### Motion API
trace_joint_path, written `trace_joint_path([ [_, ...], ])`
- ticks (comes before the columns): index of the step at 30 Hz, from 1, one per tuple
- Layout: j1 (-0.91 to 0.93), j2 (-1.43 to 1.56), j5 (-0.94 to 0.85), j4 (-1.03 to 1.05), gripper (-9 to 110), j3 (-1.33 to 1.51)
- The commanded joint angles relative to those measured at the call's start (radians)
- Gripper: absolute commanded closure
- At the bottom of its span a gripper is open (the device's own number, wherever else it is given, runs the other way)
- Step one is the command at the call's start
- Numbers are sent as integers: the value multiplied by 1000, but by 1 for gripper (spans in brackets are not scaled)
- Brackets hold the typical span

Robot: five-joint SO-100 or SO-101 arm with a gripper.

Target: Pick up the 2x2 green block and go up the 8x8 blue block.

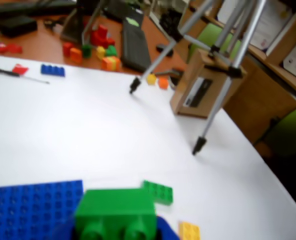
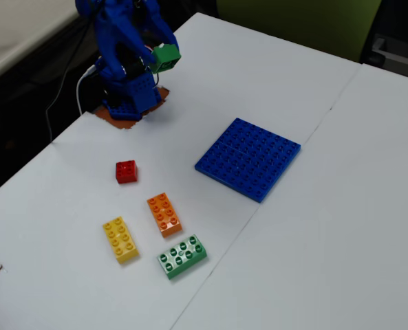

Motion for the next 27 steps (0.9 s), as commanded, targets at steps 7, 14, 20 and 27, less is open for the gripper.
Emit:
trace_joint_path([
  [7, -215, -60, 140, -255, 99, -46],
  [14, -307, -195, 356, -502, 101, -46],
  [20, -354, -334, 391, -581, 101, -46],
  [27, -374, -555, 373, -360, 101, -221],
])
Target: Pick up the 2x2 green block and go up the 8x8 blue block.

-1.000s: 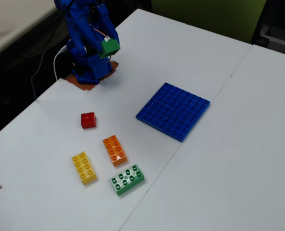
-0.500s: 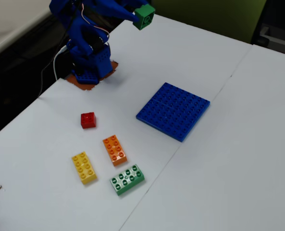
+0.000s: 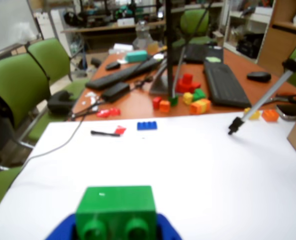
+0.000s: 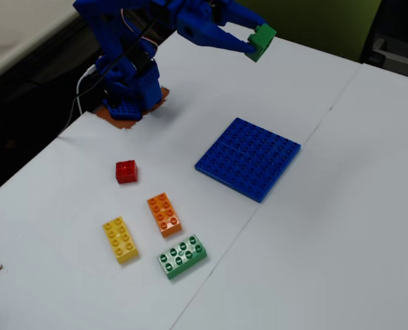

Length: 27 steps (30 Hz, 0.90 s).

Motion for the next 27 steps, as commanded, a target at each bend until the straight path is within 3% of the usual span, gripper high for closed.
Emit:
trace_joint_path([
  [1, -5, -152, -21, 301, 101, -314],
  [3, 8, -256, -21, 476, 100, -488],
  [9, 2, -353, -34, 627, 100, -541],
  [15, 20, -532, -86, 968, 100, -827],
  [27, 20, -756, -60, 1091, 100, -1074],
])
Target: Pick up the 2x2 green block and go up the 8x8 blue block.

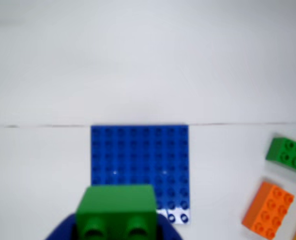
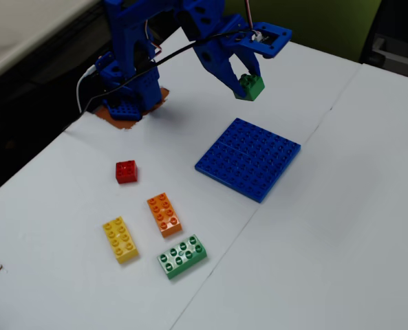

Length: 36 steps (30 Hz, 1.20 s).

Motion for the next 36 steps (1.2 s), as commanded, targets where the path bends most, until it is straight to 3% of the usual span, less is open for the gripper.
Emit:
trace_joint_path([
  [1, -8, -17, 11, 9, 100, -75],
  [36, 25, -169, 34, 87, 100, -132],
])
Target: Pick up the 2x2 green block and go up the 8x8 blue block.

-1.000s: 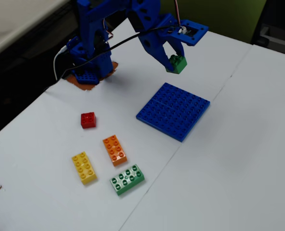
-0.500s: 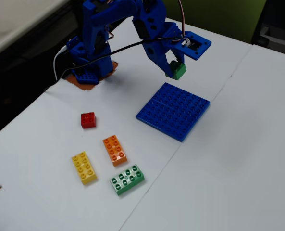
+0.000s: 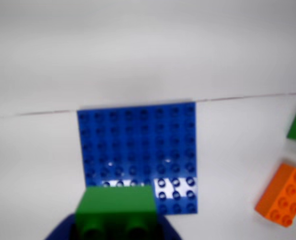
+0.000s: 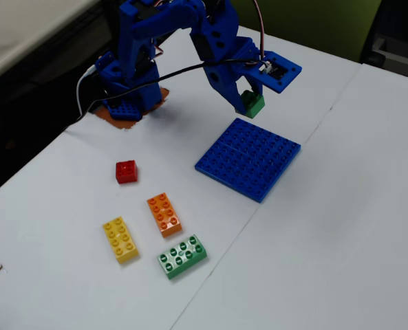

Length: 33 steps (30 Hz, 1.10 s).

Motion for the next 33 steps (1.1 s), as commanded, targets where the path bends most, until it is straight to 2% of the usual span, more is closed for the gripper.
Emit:
trace_joint_path([
  [1, 9, 6, -12, 8, 100, -32],
  [33, 17, -21, -55, 12, 100, -25],
])
